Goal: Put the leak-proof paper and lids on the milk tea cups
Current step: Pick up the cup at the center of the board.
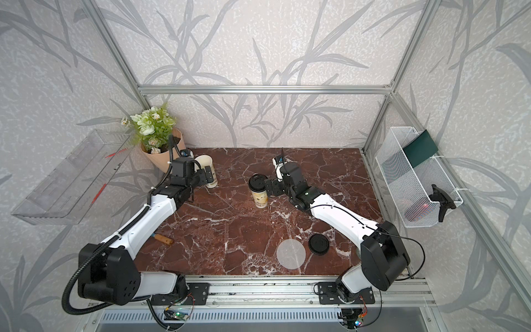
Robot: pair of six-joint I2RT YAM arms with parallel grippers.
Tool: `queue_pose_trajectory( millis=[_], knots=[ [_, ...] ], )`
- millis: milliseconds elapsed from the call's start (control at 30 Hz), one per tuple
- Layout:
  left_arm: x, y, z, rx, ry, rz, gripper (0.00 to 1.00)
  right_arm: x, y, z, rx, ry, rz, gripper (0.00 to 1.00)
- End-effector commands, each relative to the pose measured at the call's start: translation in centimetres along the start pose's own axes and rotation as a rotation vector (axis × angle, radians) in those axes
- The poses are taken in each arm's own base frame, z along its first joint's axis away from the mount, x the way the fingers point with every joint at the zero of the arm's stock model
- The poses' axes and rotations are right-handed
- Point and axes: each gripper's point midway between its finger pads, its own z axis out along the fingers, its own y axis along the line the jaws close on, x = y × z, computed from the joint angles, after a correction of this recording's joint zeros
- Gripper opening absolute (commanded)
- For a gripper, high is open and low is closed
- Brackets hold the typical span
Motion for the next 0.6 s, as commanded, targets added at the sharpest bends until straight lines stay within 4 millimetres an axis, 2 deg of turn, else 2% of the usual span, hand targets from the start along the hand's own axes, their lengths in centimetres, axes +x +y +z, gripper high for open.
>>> queue_pose_trajectory(
  millis=[0,167,333,567],
  knots=[
    [-2.5,-0.2,0.6,0.047,-0.160,-0.038,0.99,-1.1,0.0,-0.5,-0.017,-0.053,0.030,0.99],
    [-0.3,0.0,2.8,0.110,-0.201,-0.039,0.99,-0.7,-0.6,-0.5,-0.015,-0.054,0.045,0.99],
    [1.2,-0.9,5.0,0.155,-0.181,0.029,0.99,-0.6,-0.6,-0.3,-0.028,-0.058,0.050,0.99],
    [1.3,-0.2,7.3,0.098,-0.198,0.045,0.99,-0.2,-0.8,0.0,-0.036,-0.060,0.060,0.99]
  ],
)
